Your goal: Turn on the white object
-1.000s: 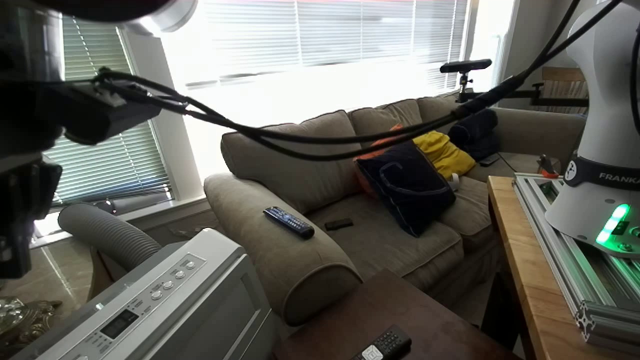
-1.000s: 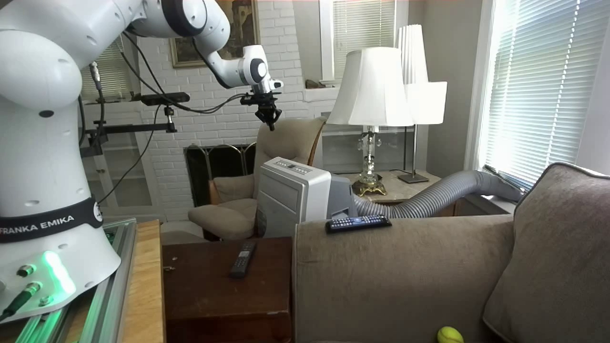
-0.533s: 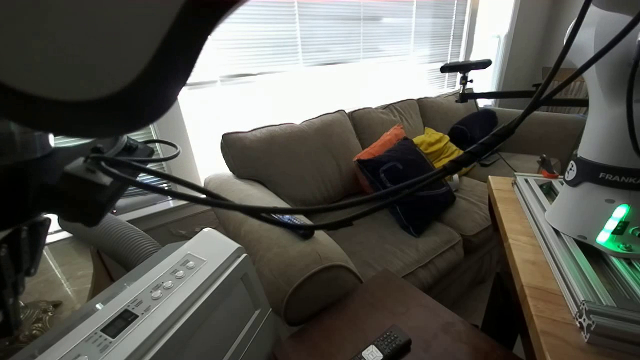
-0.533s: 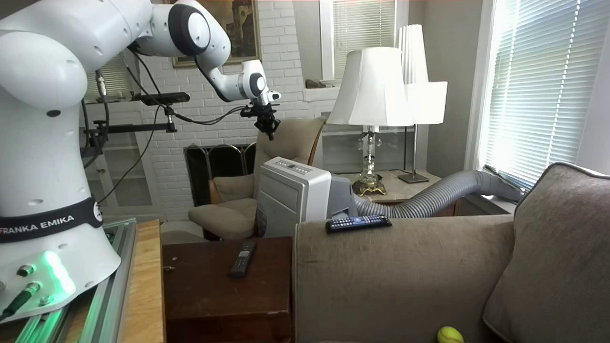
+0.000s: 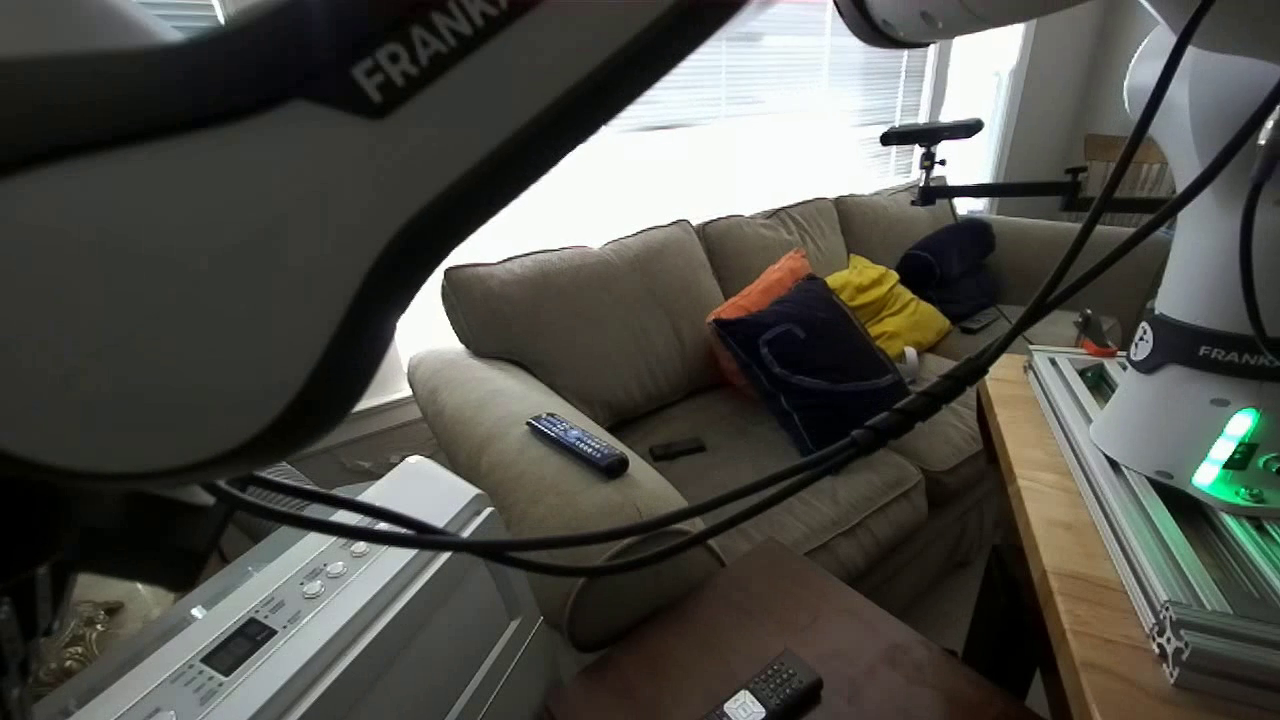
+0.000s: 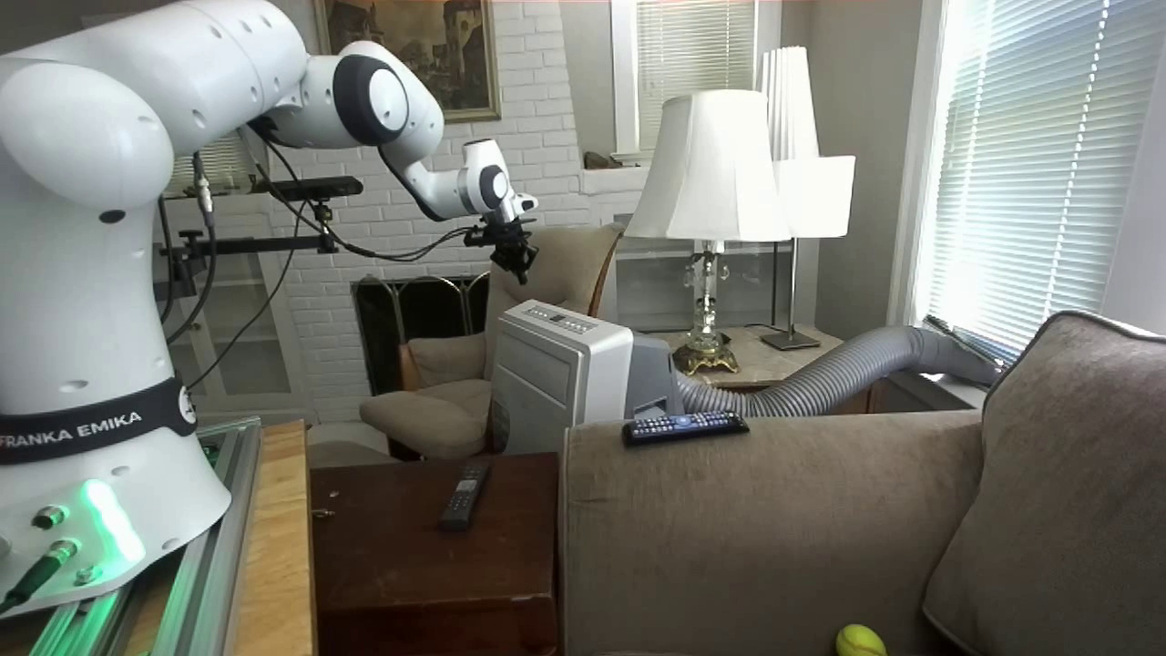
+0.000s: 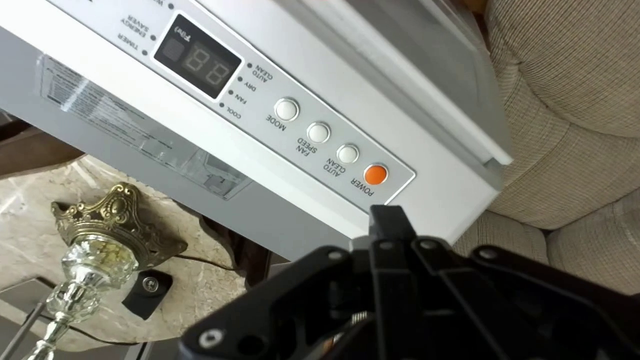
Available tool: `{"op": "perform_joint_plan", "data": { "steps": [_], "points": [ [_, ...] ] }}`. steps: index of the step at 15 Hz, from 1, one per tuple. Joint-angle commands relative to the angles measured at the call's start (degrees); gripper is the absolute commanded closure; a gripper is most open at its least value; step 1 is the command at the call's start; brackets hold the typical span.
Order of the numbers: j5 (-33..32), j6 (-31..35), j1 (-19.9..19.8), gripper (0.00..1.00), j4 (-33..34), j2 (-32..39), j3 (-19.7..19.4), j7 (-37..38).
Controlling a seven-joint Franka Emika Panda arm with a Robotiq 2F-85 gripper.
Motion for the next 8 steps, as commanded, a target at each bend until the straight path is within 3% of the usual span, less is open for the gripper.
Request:
{"op": "perform_joint_plan", "data": {
  "steps": [1, 8],
  "points": [
    [-0.9, 0.7, 1.5, 1.0, 7.7, 5.9, -1.4, 0.7],
    [-0.5, 1.0, 3.0, 1.0, 16.6, 13.0, -3.1, 1.2]
  ]
}}
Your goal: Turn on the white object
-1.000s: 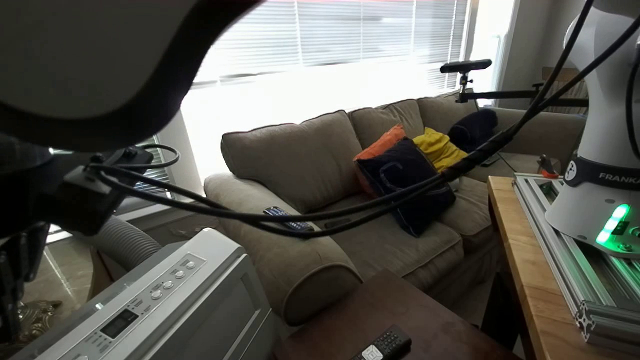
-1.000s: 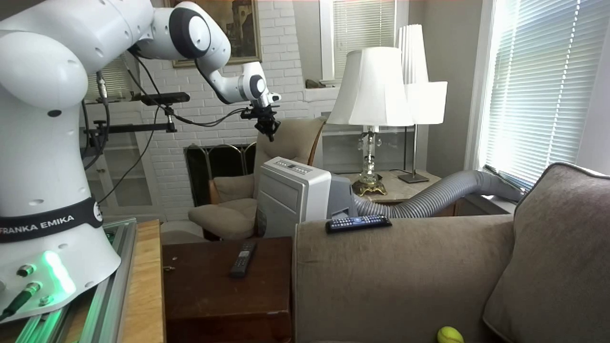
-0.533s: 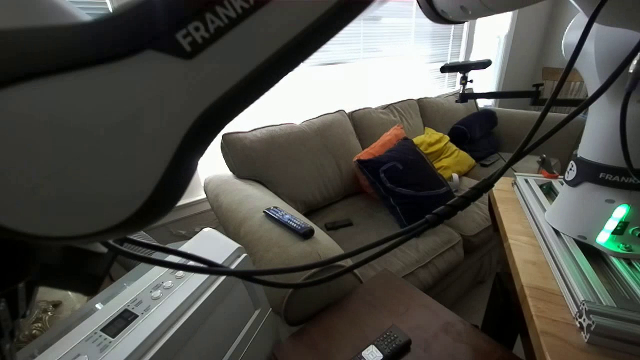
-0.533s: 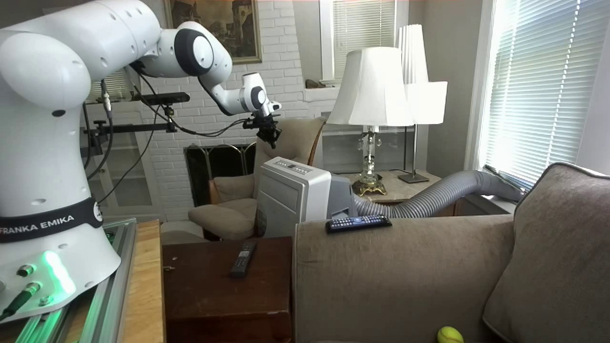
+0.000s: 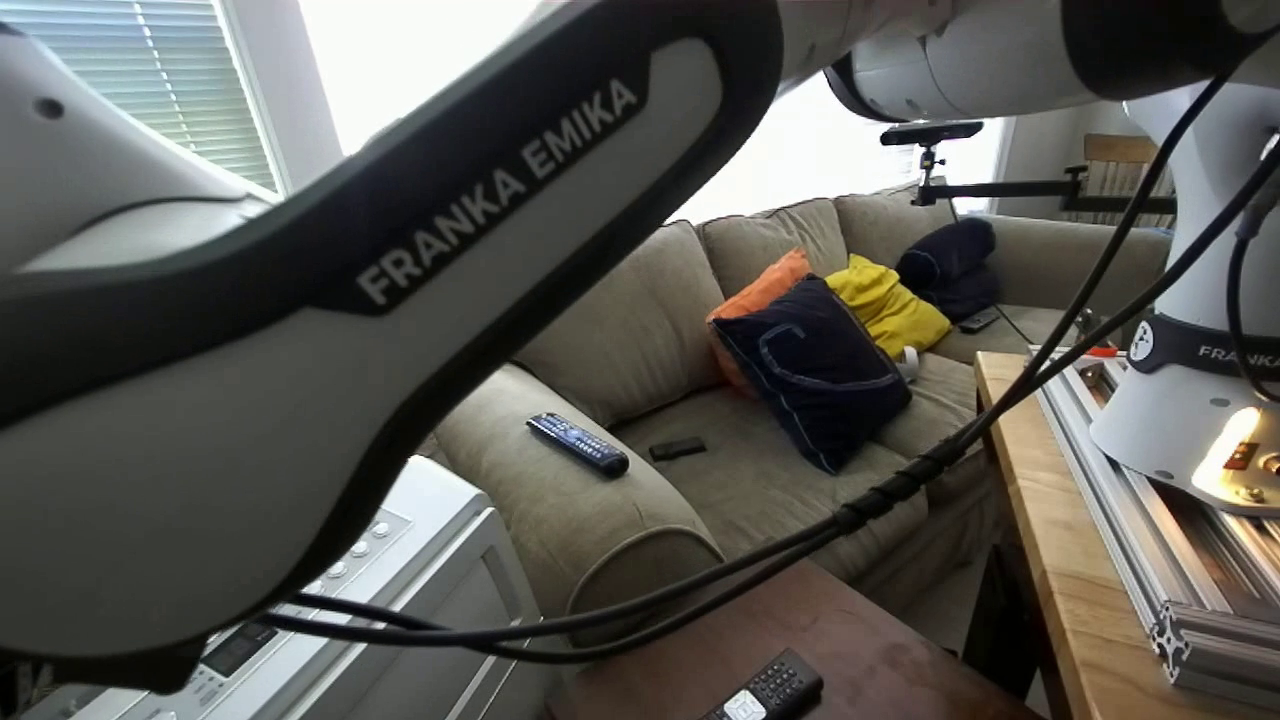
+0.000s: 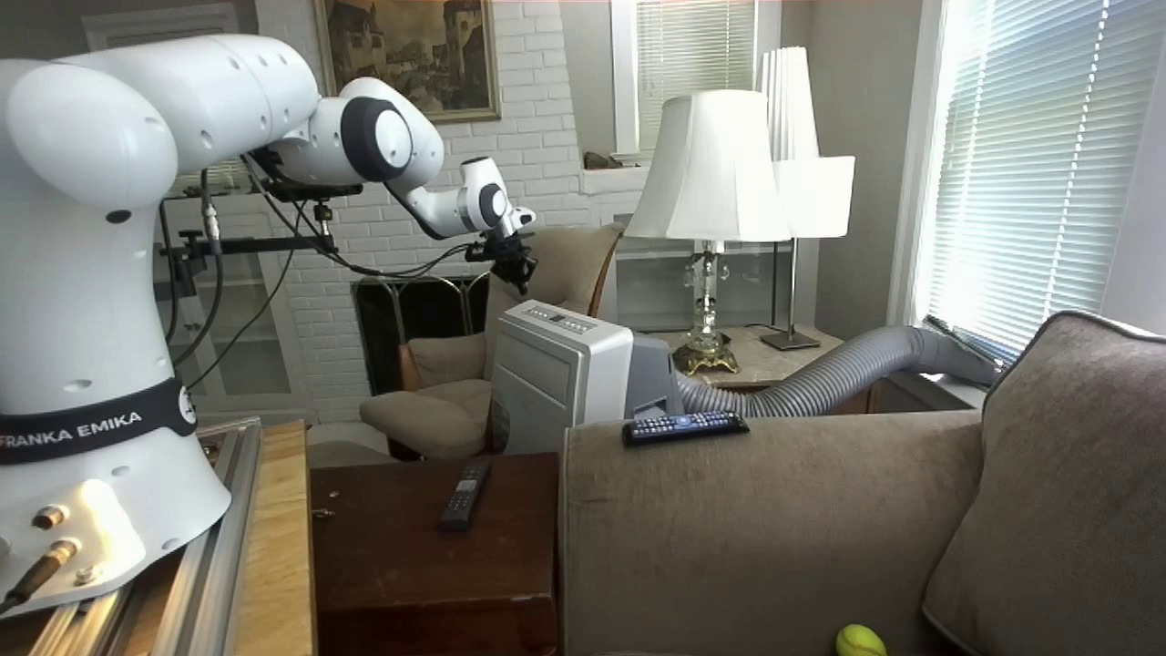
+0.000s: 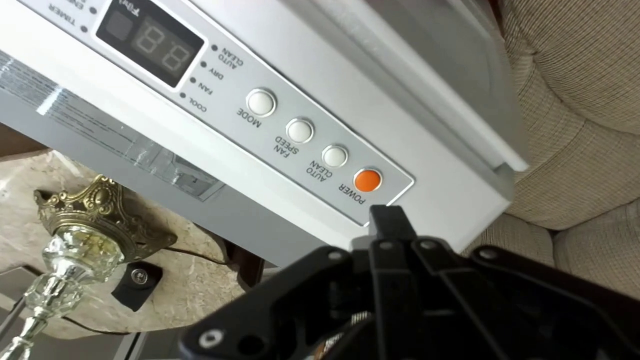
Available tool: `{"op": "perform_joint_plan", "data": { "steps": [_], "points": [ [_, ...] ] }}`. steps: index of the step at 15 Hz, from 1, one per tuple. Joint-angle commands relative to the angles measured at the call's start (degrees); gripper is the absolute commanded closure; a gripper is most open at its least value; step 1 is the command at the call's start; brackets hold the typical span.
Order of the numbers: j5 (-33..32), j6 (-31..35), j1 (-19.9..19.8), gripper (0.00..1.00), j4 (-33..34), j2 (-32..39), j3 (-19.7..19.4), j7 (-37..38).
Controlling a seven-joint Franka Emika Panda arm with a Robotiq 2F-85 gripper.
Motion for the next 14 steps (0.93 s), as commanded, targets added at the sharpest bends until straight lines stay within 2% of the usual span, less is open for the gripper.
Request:
{"op": "perform_joint_plan", "data": {
  "steps": [1, 2, 4, 14],
  "points": [
    [-0.5, 0.5, 1.0, 1.0, 8.6, 6.1, -1.7, 1.2],
    [-0.8, 1.3, 1.1, 1.0, 8.3, 6.3, -2.0, 1.5],
    [-0.5, 0.2, 1.4, 1.0, 11.9, 8.7, -2.7, 1.4],
    [-0.3, 2.4, 2.0, 1.0, 15.1, 12.4, -4.5, 2.3]
  ]
}}
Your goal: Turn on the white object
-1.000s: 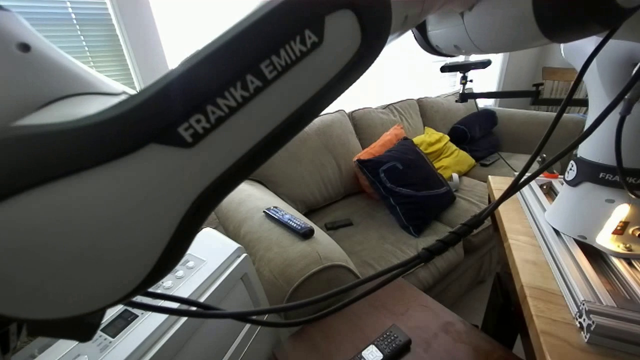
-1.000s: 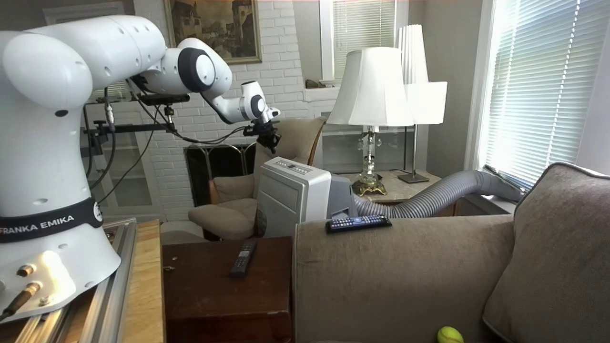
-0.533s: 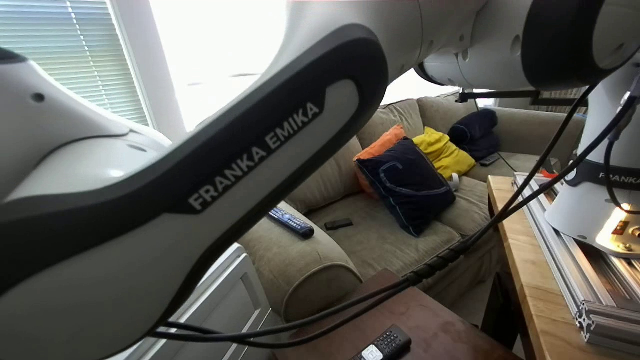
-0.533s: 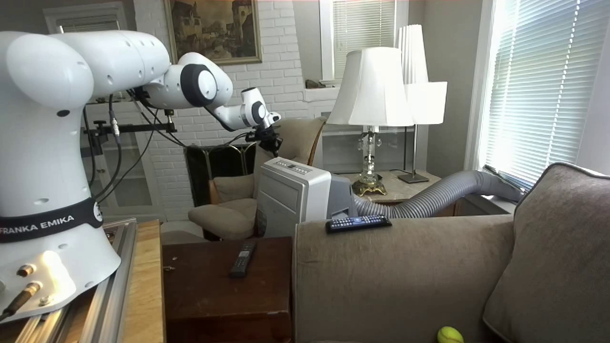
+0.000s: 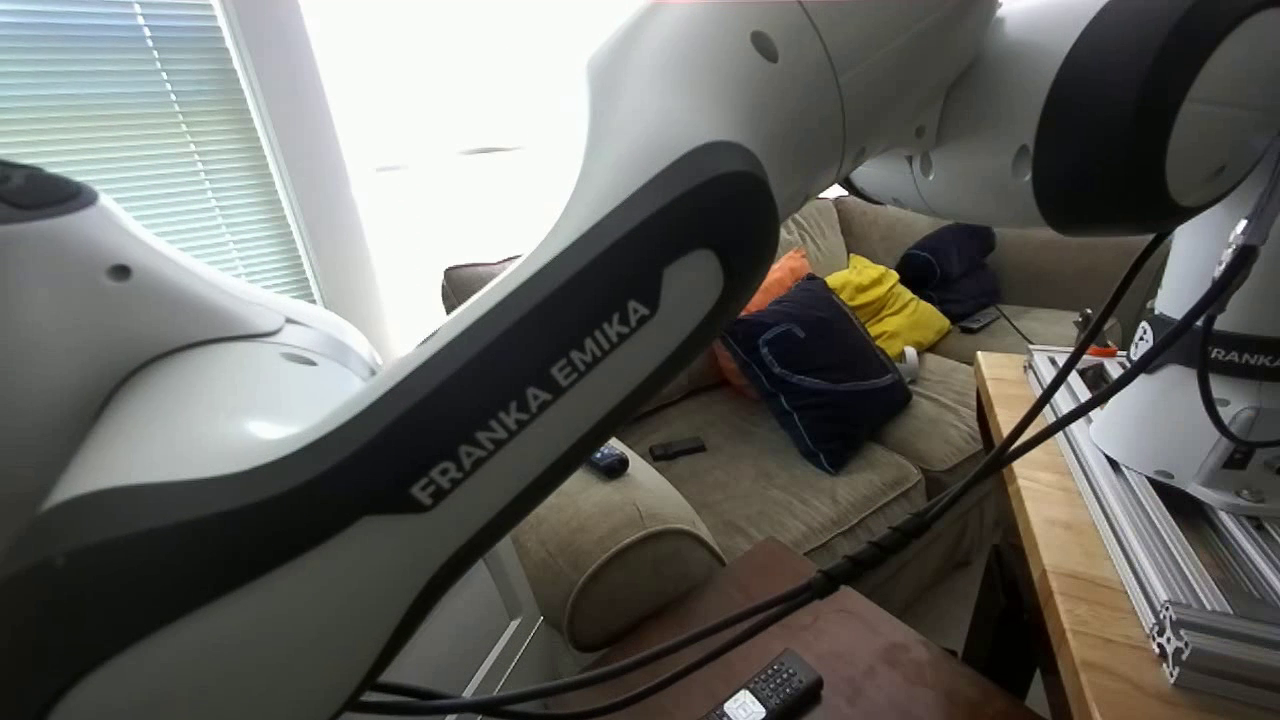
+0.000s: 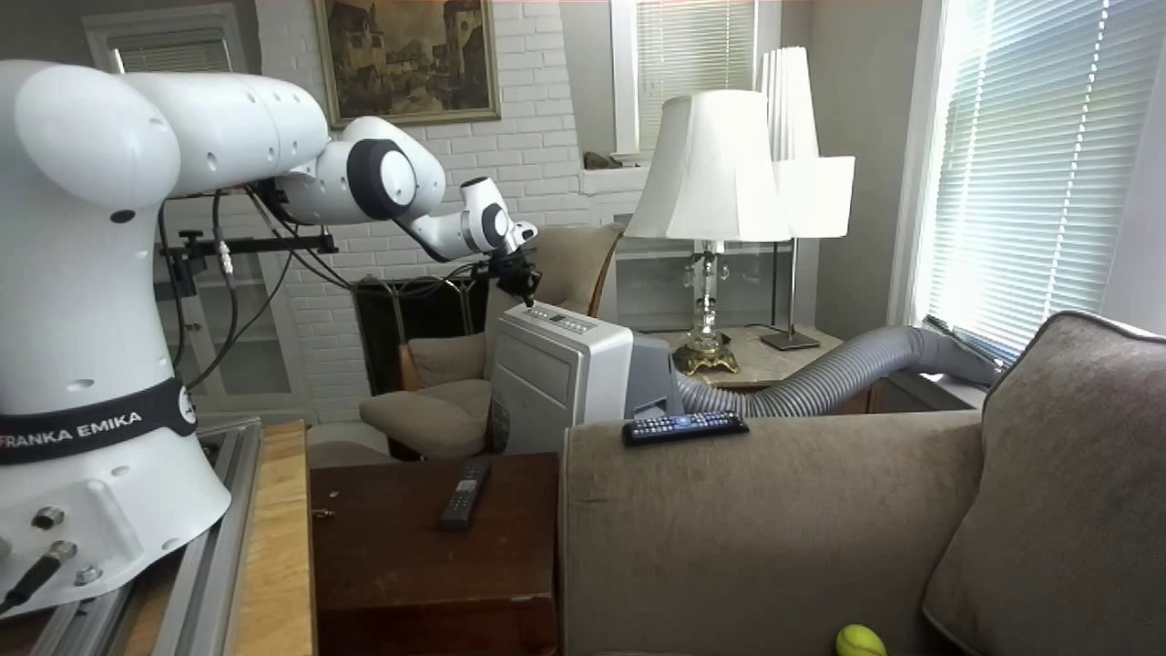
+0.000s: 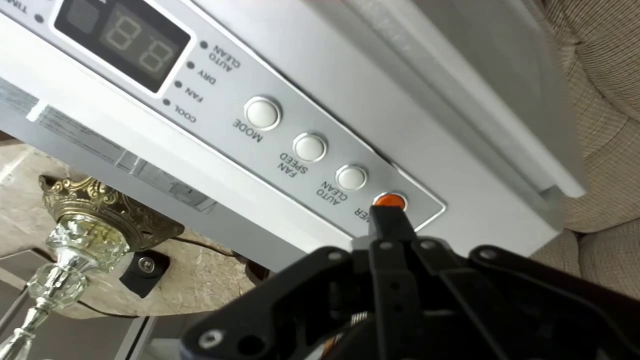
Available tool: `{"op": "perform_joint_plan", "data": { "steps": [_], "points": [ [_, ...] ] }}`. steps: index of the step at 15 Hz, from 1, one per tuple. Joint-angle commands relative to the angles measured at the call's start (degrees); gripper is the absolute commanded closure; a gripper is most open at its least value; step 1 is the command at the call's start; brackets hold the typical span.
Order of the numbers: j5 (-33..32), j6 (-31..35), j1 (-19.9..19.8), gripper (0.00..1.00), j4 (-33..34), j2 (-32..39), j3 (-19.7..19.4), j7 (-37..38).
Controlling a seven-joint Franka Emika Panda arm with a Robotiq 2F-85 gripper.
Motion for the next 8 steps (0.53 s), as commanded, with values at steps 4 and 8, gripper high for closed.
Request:
{"op": "perform_joint_plan", "data": {
  "steps": [4, 8],
  "points": [
    [-0.3, 1.0, 0.7, 1.0, 5.3, 4.0, -1.4, 1.7],
    [-0.4, 1.0, 0.8, 1.0, 5.8, 4.9, -1.7, 1.7]
  ]
}}
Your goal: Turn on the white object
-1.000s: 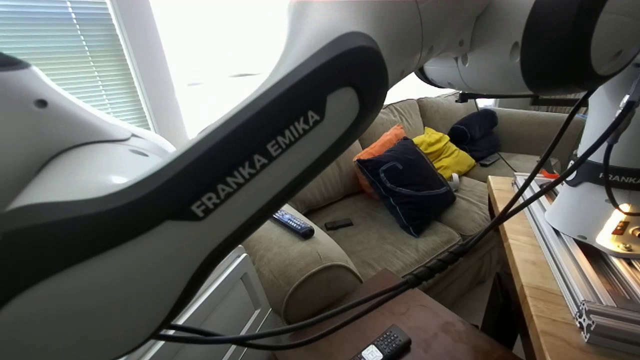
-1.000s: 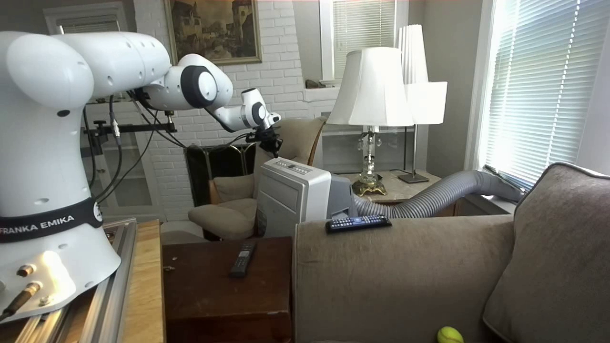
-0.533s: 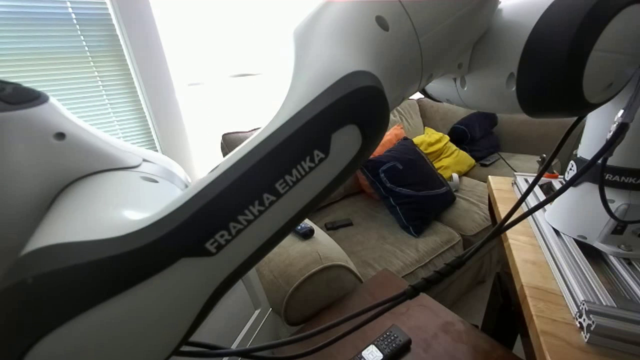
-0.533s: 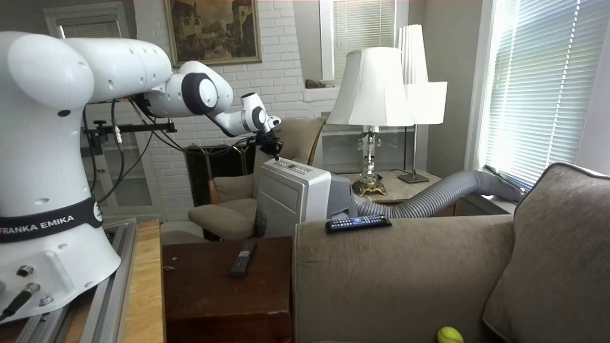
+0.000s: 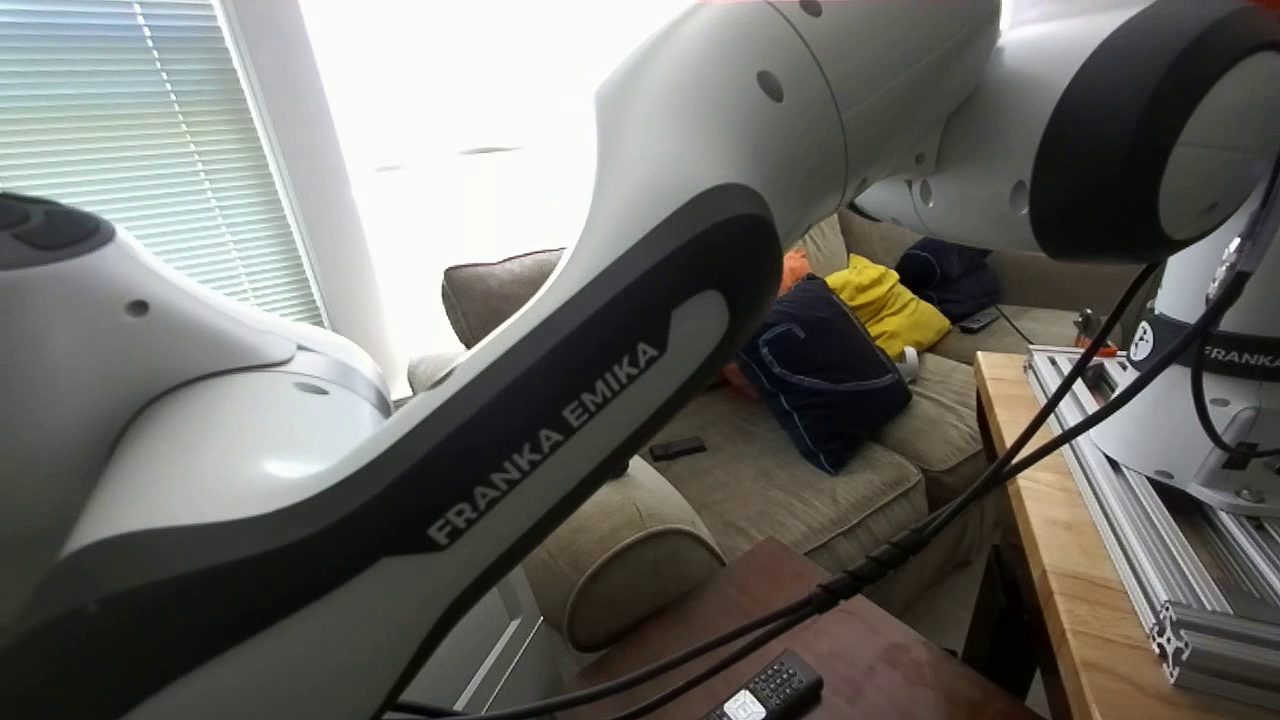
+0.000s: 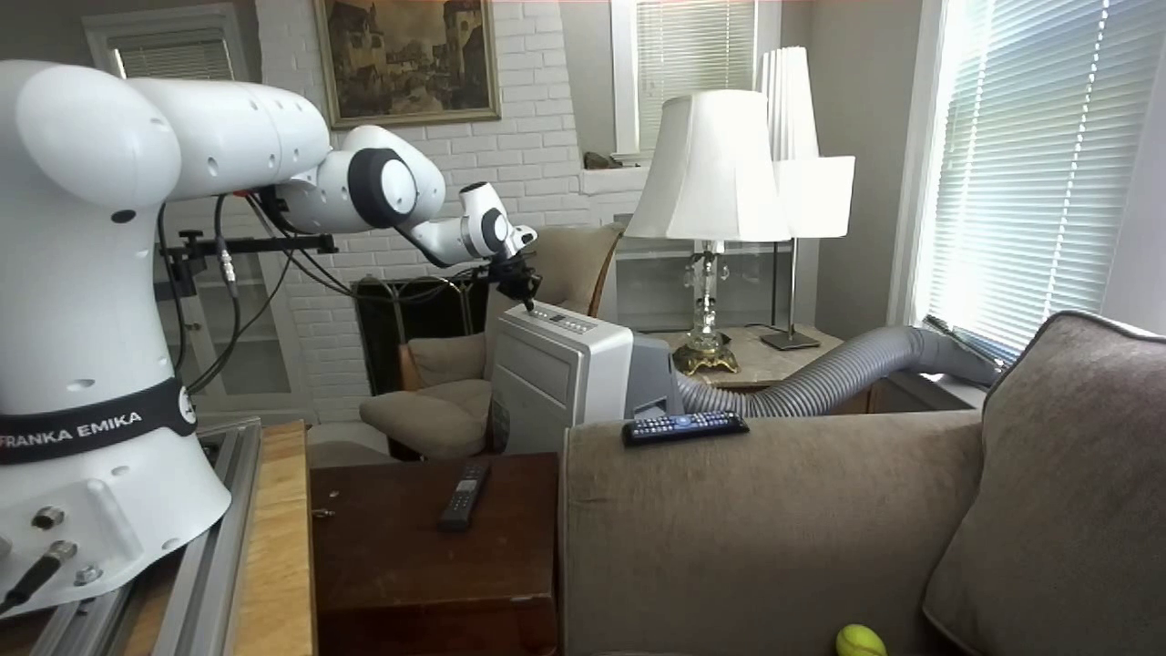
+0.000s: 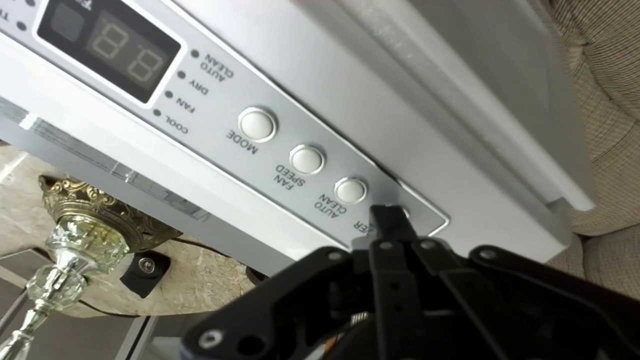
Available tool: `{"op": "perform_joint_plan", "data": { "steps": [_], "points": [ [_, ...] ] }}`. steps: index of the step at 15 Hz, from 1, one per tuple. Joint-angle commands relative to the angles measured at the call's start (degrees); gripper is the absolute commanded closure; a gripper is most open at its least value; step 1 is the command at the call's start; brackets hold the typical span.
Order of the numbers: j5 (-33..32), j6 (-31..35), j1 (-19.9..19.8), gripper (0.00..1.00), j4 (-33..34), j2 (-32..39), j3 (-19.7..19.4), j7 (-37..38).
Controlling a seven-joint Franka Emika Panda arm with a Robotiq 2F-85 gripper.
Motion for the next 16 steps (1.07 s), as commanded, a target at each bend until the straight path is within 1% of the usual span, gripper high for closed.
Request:
{"op": "perform_joint_plan", "data": {
  "steps": [1, 4, 5, 12, 13, 16],
  "points": [
    [-0.4, 0.9, 0.5, 1.0, 3.6, 3.0, -0.9, 1.1],
    [-0.4, 1.1, 0.8, 1.0, 3.8, 3.3, -1.3, 1.0],
    [-0.3, -0.7, 0.7, 1.0, 8.0, 5.7, -1.2, 0.6],
    [-0.3, -4.1, 1.1, 1.0, 13.9, 9.3, -2.0, -0.3],
    [-0.5, -1.1, 1.4, 1.0, 7.1, 5.3, -2.5, 0.4],
    [-0.5, -2.3, 1.5, 1.0, 6.9, 5.0, -2.8, 0.3]
  ]
}}
